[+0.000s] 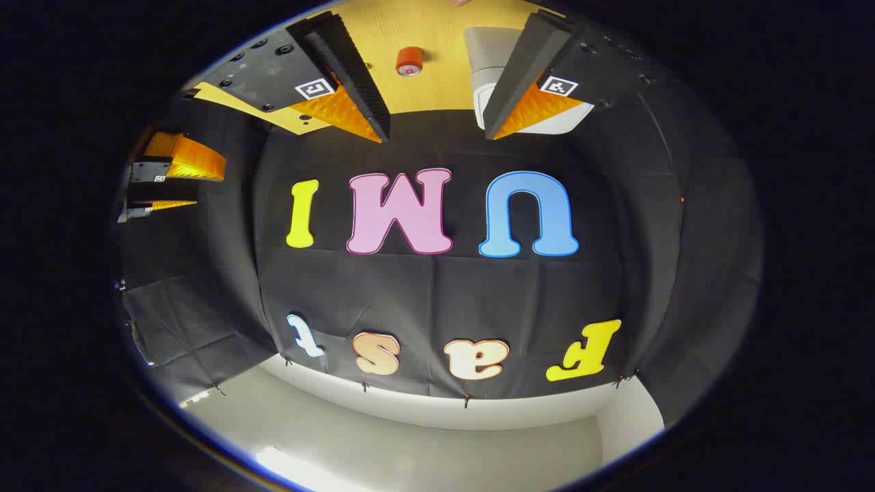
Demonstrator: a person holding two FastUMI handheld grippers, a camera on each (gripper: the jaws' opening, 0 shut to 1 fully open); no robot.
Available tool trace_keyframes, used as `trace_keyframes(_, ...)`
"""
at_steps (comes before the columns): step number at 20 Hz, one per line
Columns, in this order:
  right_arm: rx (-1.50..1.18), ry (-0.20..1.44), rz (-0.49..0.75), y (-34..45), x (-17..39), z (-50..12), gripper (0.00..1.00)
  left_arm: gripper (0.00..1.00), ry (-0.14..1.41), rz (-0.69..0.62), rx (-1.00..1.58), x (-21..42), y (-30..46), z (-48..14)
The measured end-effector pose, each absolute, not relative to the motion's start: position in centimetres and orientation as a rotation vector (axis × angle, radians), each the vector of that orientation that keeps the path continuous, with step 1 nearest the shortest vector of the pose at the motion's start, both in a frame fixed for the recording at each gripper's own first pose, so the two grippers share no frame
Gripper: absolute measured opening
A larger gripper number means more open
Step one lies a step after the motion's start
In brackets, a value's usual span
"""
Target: Press the lid of the desktop garbage bin to open it, pick up the crumpled paper on the desktop and throw it into the bin, then pick up the pop can on the desktop and drop it into the bin, and finally close the garbage bin lid.
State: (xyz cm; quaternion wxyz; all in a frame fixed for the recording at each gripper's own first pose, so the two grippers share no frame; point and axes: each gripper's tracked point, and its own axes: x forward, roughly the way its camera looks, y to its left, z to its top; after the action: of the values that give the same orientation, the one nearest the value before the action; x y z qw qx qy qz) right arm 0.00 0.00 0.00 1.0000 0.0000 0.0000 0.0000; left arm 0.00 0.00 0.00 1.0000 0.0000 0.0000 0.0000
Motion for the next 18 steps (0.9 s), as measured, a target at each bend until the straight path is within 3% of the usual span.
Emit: trace_keyframes(18,0.012,0.011,0.024,1.0,0.8,-0.4,0.96,0.93,0.019,0.036,0.03,0.1,1.9,-0.3)
